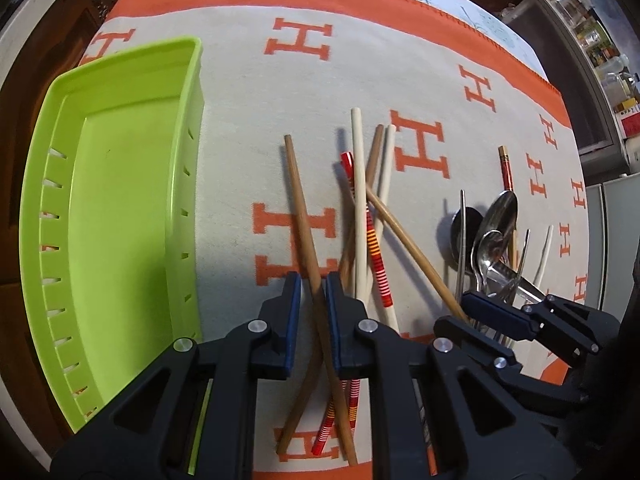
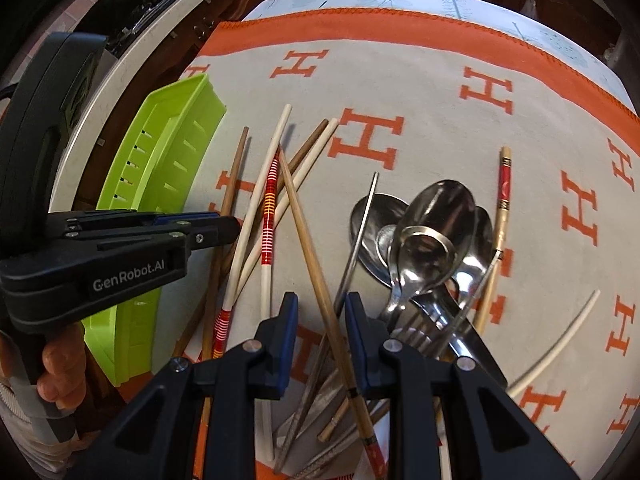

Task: Organize utensils
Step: 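Lower the left tool onto a plain wooden chopstick and close while the right tool grasps another, then carry the wooden chopstick into the green tray and open the left tool while the right tool does likewise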

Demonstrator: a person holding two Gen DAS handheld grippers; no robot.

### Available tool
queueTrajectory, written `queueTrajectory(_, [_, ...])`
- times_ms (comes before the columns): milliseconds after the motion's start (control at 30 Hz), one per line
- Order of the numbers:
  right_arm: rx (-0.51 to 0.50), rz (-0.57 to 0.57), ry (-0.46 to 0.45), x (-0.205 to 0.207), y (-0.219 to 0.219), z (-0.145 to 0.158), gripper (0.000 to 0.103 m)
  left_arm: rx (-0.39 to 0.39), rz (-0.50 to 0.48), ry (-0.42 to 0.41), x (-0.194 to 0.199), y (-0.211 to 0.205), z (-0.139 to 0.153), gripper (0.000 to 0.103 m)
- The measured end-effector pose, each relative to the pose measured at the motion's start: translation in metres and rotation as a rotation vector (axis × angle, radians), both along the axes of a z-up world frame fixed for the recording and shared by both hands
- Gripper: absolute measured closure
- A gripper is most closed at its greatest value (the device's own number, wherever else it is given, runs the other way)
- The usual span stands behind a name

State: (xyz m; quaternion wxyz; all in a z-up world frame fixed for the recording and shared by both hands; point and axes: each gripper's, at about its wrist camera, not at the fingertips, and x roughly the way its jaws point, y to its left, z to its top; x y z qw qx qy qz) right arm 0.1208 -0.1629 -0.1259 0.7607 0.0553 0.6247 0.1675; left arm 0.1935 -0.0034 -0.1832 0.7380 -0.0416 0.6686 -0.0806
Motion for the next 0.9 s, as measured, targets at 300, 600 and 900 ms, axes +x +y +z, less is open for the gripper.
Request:
queueTrajectory(300, [0.097, -0.009, 0.054, 0.004, -0.004, -0.007, 0.097, -0.023, 0.007, 0.003, -0.007, 0.0, -0.001, 0.099])
queueTrajectory(600, [0.155, -0.062, 0.041, -0.01, -0.026, 0.01, 0.097, -0.102, -0.003, -0.017, -0.024, 0.001, 0.023, 0.099])
queueTrajectory(900, [0.192, -0.073, 0.02, -0.017, -0.004, 0.042, 0.097, -0.156, -0.021, -0.096, -0.045, 0.016, 0.081, 0.099])
